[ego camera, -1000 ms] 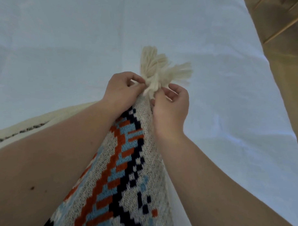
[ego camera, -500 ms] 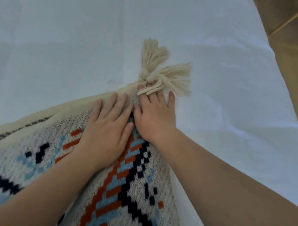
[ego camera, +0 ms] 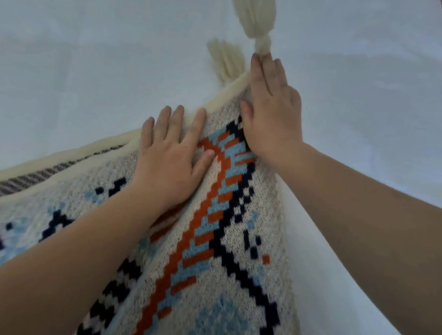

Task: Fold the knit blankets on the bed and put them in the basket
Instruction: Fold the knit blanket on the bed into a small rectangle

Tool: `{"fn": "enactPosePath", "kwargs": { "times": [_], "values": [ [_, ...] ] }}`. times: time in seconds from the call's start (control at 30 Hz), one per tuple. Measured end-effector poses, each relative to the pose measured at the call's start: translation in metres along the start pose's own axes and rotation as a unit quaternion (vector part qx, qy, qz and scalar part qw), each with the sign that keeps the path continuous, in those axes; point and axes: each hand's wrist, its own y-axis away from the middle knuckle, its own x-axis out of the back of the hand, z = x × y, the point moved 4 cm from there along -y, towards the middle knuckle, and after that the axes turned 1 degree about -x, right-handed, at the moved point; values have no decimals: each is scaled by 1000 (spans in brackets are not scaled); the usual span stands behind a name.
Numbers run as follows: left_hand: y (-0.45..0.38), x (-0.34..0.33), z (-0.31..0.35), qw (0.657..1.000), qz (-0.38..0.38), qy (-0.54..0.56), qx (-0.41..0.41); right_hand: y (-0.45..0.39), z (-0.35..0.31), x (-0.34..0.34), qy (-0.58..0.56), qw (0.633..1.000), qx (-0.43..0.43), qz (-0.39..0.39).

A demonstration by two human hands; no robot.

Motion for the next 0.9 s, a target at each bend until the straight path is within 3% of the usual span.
{"fn": "enactPosePath", "kwargs": {
  "times": [0.1, 0.27, 0.37, 0.47, 0.63, 0.73, 0.9],
  "values": [
    [-7, 12, -6, 997, 60, 50, 15, 0, 2, -13, 12, 996, -25, -87],
    [-21, 22, -13, 994, 103, 27, -9, 48, -2, -10, -48, 991, -77, -103],
    [-34, 16, -11, 997, 72, 13, -9, 80, -4, -10, 11, 990, -88, -109],
    [-19, 10, -4, 998, 36, 47, 14, 98, -6, -5, -51, 987, -121, -91],
    [96, 0, 29, 990, -25, 134, -26, 143, -6, 13, -324, 914, -228, -90],
    [144, -11, 48, 981, -88, 142, -96, 180, -3, 21, -382, 881, -261, -102],
    [166, -5, 68, 977, -101, 129, -135, 231, 0, 34, -451, 835, -292, -120]
  ]
}}
